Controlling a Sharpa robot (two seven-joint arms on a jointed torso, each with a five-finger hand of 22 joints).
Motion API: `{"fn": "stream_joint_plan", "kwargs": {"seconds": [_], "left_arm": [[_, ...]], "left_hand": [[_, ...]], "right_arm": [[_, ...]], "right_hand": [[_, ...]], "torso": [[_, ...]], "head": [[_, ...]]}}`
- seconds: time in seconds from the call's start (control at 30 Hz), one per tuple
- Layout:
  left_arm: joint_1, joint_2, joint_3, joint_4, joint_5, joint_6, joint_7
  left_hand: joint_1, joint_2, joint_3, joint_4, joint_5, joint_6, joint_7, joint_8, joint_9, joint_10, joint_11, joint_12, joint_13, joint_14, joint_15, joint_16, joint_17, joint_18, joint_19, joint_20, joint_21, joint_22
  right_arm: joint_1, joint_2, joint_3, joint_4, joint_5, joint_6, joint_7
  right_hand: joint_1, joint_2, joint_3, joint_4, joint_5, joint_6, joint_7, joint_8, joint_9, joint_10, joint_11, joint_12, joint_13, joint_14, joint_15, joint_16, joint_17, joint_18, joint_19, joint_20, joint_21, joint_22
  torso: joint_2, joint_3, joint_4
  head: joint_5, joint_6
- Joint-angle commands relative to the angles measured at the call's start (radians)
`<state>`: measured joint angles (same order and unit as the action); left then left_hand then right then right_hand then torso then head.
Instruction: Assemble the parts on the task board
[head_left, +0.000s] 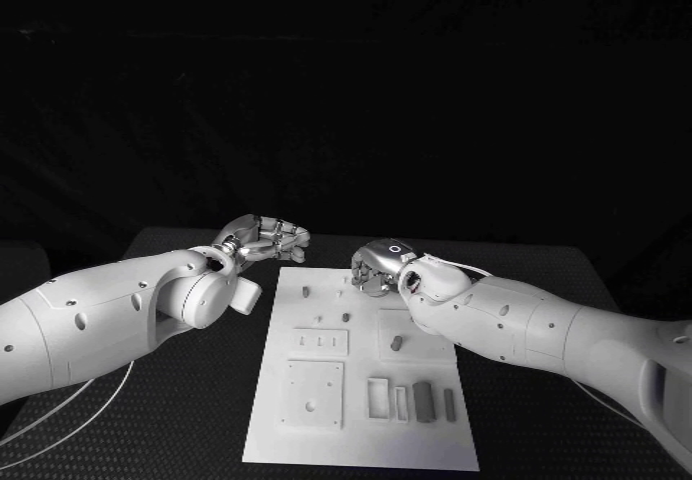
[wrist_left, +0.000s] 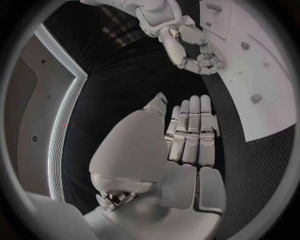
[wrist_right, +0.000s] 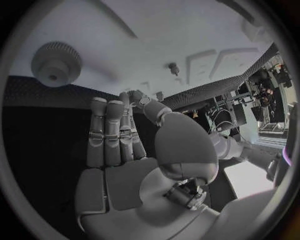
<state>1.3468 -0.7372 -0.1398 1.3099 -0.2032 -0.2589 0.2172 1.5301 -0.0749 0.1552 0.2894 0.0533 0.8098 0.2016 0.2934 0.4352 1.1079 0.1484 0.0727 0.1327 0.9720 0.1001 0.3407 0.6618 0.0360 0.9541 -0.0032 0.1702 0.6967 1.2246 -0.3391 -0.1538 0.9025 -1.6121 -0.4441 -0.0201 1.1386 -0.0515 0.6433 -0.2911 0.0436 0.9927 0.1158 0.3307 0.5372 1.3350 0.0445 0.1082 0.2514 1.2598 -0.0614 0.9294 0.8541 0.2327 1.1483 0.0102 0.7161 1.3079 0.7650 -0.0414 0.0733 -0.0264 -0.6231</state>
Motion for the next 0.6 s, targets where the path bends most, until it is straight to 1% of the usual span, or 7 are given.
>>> {"fn": "stream_joint_plan", "kwargs": {"seconds": [0.03, 0.1, 0.17, 0.23, 0.37, 0.5, 0.6], "left_arm": [[0.002, 0.008, 0.001, -0.002, 0.002, 0.01, 0.009], [0.002, 0.009, 0.001, -0.003, 0.003, 0.01, 0.009], [0.002, 0.009, 0.001, -0.004, 0.003, 0.011, 0.009], [0.002, 0.01, 0.001, -0.003, 0.003, 0.012, 0.009], [0.002, 0.014, 0.001, -0.005, 0.003, 0.012, 0.008], [0.002, 0.017, 0.001, -0.005, 0.003, 0.014, 0.009], [0.002, 0.018, 0.001, -0.007, 0.003, 0.016, 0.008]], "left_hand": [[-0.006, -0.003, 0.006, 0.0, 0.006, -0.006, 0.0, -0.005, -0.002, 0.0, 0.005, -0.004, -0.001, 0.002, 0.002, -0.004, 0.002, 0.006, 0.001, 0.005, -0.006, 0.001], [-0.006, -0.003, 0.006, 0.0, 0.006, -0.006, 0.0, -0.006, -0.002, 0.0, 0.005, -0.004, -0.001, 0.002, 0.002, -0.004, 0.002, 0.006, 0.001, 0.005, -0.006, 0.001], [-0.006, -0.003, 0.006, 0.0, 0.006, -0.007, 0.0, -0.006, -0.002, 0.0, 0.005, -0.004, -0.001, 0.002, 0.002, -0.004, 0.002, 0.006, 0.001, 0.005, -0.006, 0.001], [-0.006, -0.002, 0.006, 0.0, 0.006, -0.007, 0.0, -0.006, -0.002, 0.0, 0.005, -0.004, -0.001, 0.002, 0.002, -0.004, 0.002, 0.006, 0.001, 0.005, -0.007, 0.001], [-0.006, -0.002, 0.007, 0.0, 0.006, -0.007, 0.0, -0.006, -0.002, 0.0, 0.005, -0.004, -0.001, 0.002, 0.002, -0.004, 0.002, 0.006, 0.0, 0.005, -0.007, 0.001], [-0.006, -0.002, 0.007, 0.0, 0.006, -0.007, 0.0, -0.006, -0.002, 0.0, 0.005, -0.004, -0.001, 0.002, 0.002, -0.005, 0.003, 0.006, 0.0, 0.005, -0.007, 0.001], [-0.006, -0.002, 0.007, 0.0, 0.006, -0.007, 0.0, -0.006, -0.002, 0.0, 0.005, -0.004, -0.001, 0.002, 0.002, -0.005, 0.003, 0.006, 0.001, 0.005, -0.007, 0.002]], "right_arm": [[0.0, 0.013, 0.0, -0.014, -0.043, -0.041, -0.022], [0.0, 0.024, 0.0, -0.024, -0.052, -0.044, -0.028], [-0.001, 0.031, 0.0, -0.034, -0.054, -0.049, -0.026], [-0.001, 0.039, 0.0, -0.043, -0.053, -0.051, -0.016], [-0.002, 0.058, 0.0, -0.065, -0.053, -0.052, -0.013], [-0.002, 0.07, 0.0, -0.069, -0.058, -0.052, -0.014], [-0.003, 0.078, 0.0, -0.076, -0.051, -0.047, -0.016]], "right_hand": [[-0.005, -0.003, 0.006, 0.0, 0.004, 0.008, 0.002, 0.006, 0.014, 0.007, 0.001, 0.002, 0.002, -0.002, -0.002, 0.004, 0.001, 0.029, -0.003, -0.004, 0.005, 0.026], [-0.004, -0.003, 0.006, 0.0, 0.004, 0.009, 0.002, 0.006, 0.014, 0.007, 0.001, 0.002, 0.002, -0.002, -0.002, 0.005, 0.002, 0.029, -0.004, -0.004, 0.007, 0.026], [-0.004, -0.004, 0.006, 0.0, 0.004, 0.009, 0.002, 0.007, 0.015, 0.008, 0.001, 0.002, 0.003, -0.002, -0.002, 0.006, 0.002, 0.029, -0.004, -0.005, 0.009, 0.026], [-0.004, -0.005, 0.007, 0.0, 0.004, 0.009, 0.002, 0.007, 0.015, 0.008, 0.001, 0.002, 0.003, -0.002, -0.003, 0.006, 0.003, 0.029, -0.004, -0.005, 0.009, 0.025], [-0.003, -0.005, 0.007, 0.0, 0.004, 0.009, 0.002, 0.007, 0.015, 0.008, 0.001, 0.001, 0.003, -0.003, -0.003, 0.006, 0.003, 0.029, -0.004, -0.005, 0.011, 0.025], [-0.002, -0.005, 0.008, 0.0, 0.004, 0.009, 0.002, 0.006, 0.015, 0.008, 0.001, 0.001, 0.004, -0.003, -0.003, 0.007, 0.003, 0.029, -0.004, -0.005, 0.012, 0.025], [-0.002, -0.006, 0.008, 0.0, 0.004, 0.009, 0.002, 0.006, 0.015, 0.008, 0.001, 0.001, 0.004, -0.003, -0.003, 0.007, 0.003, 0.029, -0.004, -0.005, 0.012, 0.025]], "torso": [[0.001, -0.0009, 0.0011], [0.001, -0.0011, 0.0024], [0.001, -0.0001, 0.001], [0.001, -0.0001, 0.0005], [0.001, -0.0011, 0.0007], [0.001, -0.0017, 0.0017], [0.001, -0.0009, 0.0011]], "head": [[-0.002, 0.002], [-0.003, 0.004], [-0.001, 0.005], [-0.001, 0.006], [0.001, 0.006], [0.003, 0.007], [0.005, 0.007]]}}
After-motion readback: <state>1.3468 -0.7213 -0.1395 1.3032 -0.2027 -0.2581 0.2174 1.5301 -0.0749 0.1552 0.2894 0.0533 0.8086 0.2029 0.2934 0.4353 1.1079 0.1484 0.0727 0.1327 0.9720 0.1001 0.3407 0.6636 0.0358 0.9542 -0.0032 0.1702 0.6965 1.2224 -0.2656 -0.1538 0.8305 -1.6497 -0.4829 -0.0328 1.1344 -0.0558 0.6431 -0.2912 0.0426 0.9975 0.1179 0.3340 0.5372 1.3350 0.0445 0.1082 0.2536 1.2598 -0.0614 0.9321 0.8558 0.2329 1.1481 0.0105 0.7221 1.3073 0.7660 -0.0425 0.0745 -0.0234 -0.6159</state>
